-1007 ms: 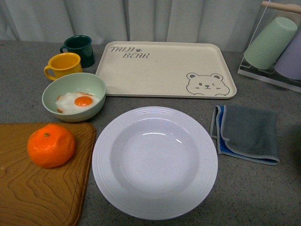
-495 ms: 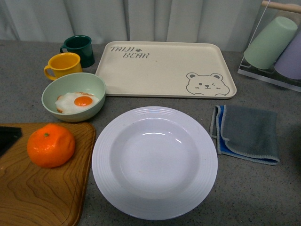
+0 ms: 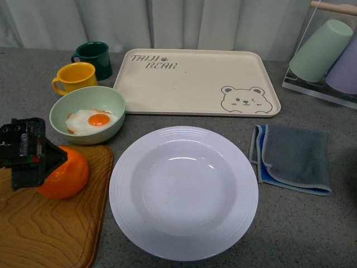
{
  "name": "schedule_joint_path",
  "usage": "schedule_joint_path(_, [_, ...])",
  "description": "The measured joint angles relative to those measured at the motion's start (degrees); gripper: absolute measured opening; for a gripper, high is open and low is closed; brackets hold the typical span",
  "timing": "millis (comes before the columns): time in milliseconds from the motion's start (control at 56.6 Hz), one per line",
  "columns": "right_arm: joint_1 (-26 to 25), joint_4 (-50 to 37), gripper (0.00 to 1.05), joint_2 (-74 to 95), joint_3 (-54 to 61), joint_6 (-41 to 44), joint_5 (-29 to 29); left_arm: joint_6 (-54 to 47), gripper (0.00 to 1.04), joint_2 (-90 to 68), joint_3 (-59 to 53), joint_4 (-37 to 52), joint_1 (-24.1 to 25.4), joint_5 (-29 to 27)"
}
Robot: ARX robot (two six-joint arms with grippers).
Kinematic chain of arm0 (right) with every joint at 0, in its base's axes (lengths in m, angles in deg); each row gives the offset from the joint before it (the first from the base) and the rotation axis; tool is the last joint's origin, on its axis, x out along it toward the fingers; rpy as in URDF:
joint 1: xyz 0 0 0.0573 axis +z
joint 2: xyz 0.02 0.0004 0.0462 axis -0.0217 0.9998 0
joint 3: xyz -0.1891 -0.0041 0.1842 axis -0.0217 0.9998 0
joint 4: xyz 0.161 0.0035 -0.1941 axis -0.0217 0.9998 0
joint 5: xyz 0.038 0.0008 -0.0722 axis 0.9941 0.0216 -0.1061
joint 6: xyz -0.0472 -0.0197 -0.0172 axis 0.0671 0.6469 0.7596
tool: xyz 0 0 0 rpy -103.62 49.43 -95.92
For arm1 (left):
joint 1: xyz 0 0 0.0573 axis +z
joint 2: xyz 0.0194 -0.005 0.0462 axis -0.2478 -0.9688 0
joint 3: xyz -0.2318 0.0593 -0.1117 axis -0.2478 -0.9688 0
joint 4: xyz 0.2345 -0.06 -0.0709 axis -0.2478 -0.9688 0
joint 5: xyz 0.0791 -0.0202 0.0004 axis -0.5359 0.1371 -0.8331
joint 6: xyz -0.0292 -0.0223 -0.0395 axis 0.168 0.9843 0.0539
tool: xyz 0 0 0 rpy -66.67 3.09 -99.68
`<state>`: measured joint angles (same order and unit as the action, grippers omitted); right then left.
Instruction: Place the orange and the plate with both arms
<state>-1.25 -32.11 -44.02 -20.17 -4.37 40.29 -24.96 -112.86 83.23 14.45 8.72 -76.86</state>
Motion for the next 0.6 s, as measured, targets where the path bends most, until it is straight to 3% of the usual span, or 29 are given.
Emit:
schedule_joint_path(424, [0.0,0.0,0.95,0.0,0.0,0.0,0.0,-0.5,0.98,-11.0,4.3,1.9,0.0,-0.3])
schedule_joint_path(601, [0.0,0.0,0.95,0.0,0.0,0.0,0.0,-0.1,0.72,-12.8,5.0,1.0,0.0,0.3])
